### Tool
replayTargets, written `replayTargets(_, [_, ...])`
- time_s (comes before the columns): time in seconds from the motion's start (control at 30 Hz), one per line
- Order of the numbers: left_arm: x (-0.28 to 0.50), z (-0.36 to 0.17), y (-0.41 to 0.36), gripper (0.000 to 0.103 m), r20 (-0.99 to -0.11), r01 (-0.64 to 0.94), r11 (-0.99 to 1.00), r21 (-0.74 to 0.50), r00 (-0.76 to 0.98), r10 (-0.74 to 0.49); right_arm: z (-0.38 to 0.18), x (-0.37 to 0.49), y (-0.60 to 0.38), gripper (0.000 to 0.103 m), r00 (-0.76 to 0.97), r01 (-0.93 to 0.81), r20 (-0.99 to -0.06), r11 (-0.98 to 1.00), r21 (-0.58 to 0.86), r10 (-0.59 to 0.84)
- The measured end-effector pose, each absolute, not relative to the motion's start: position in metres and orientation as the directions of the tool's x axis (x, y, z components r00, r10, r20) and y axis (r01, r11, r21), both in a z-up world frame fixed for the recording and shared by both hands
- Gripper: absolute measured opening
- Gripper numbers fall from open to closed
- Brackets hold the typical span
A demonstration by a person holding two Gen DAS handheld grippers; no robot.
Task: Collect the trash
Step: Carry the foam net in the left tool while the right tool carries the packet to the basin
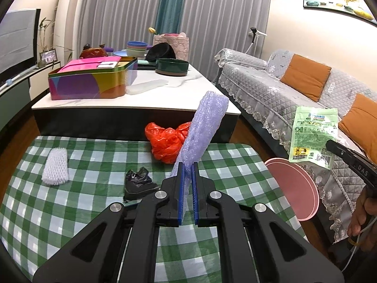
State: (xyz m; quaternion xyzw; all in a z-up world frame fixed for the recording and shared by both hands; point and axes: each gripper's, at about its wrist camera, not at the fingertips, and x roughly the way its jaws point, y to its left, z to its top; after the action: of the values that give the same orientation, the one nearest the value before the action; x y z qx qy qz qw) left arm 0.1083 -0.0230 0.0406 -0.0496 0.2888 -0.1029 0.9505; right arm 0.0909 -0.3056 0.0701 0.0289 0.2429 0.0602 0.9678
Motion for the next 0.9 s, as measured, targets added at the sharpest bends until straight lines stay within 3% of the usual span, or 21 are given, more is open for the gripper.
replayTargets(0.4, [0.12, 0.04, -0.033, 0.006, -0.54, 0.174, 0.965, -0.198, 0.802, -0.256, 0.065, 0.093, -0.331, 0.001, 0.879, -0.033, -0.472, 0.995, 0.096, 0.075])
replayTargets(0.9, [0.121, 0.042, -0.068, 0.006, -0.531, 0.247, 0.955, -0.162, 0.794, -0.296, 0.068, 0.09, -0.341, 0.001, 0.889, 0.003, -0.457, 0.999, 0.039, 0.015])
